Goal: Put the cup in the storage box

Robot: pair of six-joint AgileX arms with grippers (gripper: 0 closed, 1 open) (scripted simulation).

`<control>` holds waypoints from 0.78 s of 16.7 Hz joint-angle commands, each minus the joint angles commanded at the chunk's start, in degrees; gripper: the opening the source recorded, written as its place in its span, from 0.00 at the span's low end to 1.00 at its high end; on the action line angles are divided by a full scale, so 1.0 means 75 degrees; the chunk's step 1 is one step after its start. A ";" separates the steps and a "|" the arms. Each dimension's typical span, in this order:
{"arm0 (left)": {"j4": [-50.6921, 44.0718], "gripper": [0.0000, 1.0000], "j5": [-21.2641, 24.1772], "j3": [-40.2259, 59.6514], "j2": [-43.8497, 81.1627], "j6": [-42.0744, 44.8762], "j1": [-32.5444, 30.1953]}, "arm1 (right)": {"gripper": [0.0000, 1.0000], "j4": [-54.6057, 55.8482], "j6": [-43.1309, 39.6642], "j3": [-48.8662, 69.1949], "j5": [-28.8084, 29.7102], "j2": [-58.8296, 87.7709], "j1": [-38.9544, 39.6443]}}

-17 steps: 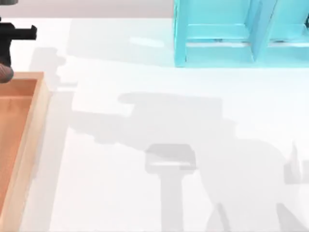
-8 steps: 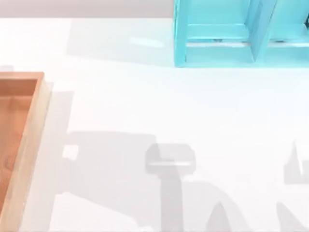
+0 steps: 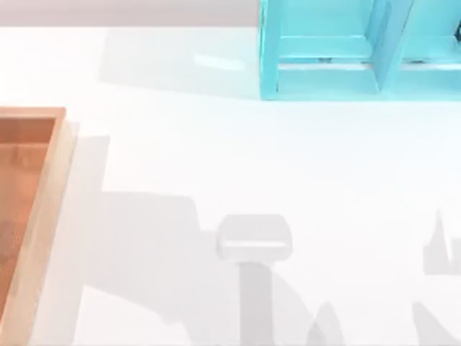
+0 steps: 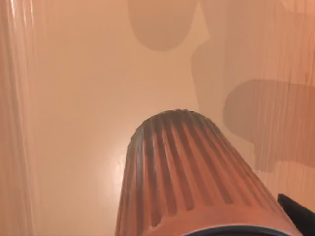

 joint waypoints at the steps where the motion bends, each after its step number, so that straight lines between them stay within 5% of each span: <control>1: 0.0299 0.00 -0.0001 -0.0273 0.0028 0.0018 0.0018 | 1.00 0.0000 0.0000 0.0000 0.0000 0.0000 0.0000; 7: 0.0713 0.00 0.0005 -0.0674 0.0062 0.0055 0.0038 | 1.00 0.0000 0.0000 0.0000 0.0000 0.0000 0.0000; 13: 0.0713 0.45 0.0005 -0.0674 0.0062 0.0055 0.0038 | 1.00 0.0000 0.0000 0.0000 0.0000 0.0000 0.0000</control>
